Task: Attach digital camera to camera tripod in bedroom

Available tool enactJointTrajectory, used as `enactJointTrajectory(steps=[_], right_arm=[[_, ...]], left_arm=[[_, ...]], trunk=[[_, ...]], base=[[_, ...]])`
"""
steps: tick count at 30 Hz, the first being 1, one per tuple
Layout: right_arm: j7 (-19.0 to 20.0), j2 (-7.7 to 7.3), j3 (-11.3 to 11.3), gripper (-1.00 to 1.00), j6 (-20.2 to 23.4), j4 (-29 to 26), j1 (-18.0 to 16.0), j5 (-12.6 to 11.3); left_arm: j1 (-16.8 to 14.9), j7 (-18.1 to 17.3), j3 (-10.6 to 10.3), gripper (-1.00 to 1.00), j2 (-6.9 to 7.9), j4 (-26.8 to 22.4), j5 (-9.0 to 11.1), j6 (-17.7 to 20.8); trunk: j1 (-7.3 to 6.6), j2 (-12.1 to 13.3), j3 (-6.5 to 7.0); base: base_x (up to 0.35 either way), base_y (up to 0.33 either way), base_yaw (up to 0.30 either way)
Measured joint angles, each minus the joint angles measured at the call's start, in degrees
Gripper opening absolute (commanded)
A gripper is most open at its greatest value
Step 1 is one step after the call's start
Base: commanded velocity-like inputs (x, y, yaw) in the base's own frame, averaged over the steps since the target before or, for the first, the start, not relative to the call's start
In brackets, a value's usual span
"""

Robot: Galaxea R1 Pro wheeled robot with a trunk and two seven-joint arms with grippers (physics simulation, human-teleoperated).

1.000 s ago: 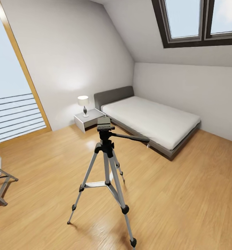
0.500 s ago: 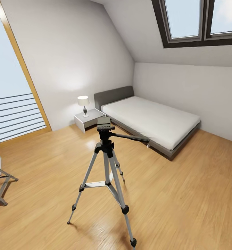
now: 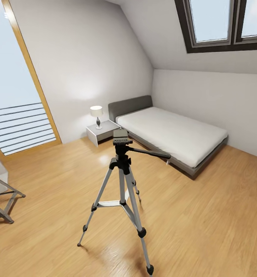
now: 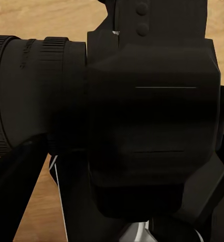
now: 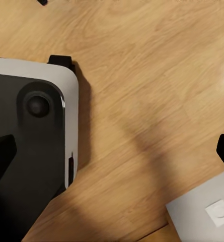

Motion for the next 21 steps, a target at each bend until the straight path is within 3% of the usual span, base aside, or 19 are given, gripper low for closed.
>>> enactJointTrajectory(steps=[9,12,14,16,19,21], right_arm=[[0.2,-0.17,-0.2,1.0,-0.2,-3.1,-0.1,0.3],[0.4,0.98,-0.2,1.0,2.1,-14.7,-0.1,0.3],[0.5,2.69,0.1,1.0,7.4,-24.4,-0.1,0.0],[1.2,4.33,0.4,1.0,15.4,-34.9,-0.1,-0.1],[5.2,7.24,1.7,1.0,30.2,-52.4,0.1,-0.4],[8.0,8.0,2.7,1.0,35.6,-59.3,0.2,-0.4]], left_arm=[[0.0,0.0,0.0,-1.0,-0.13,0.0,0.0,0.0],[0.0,0.0,0.0,-1.0,-0.2,0.0,0.0,0.0],[0.0,0.0,0.0,-1.0,-0.25,0.0,0.0,0.0],[0.0,0.0,0.0,-1.0,-0.28,0.0,0.0,0.0],[0.0,0.0,-0.1,-1.0,-0.35,0.0,0.0,0.0],[0.0,0.0,-0.1,-1.0,-0.37,0.0,0.0,0.0]], trunk=[[0.0,0.0,0.0],[0.0,0.0,0.01],[0.0,0.0,0.01],[0.0,0.0,0.01],[0.0,0.0,0.02],[0.0,0.0,0.01]], base=[[0.0,0.0,0.0],[0.0,0.0,0.0],[0.0,0.0,0.0],[0.0,0.0,0.0],[0.0,0.0,0.0],[0.0,0.0,0.0]])
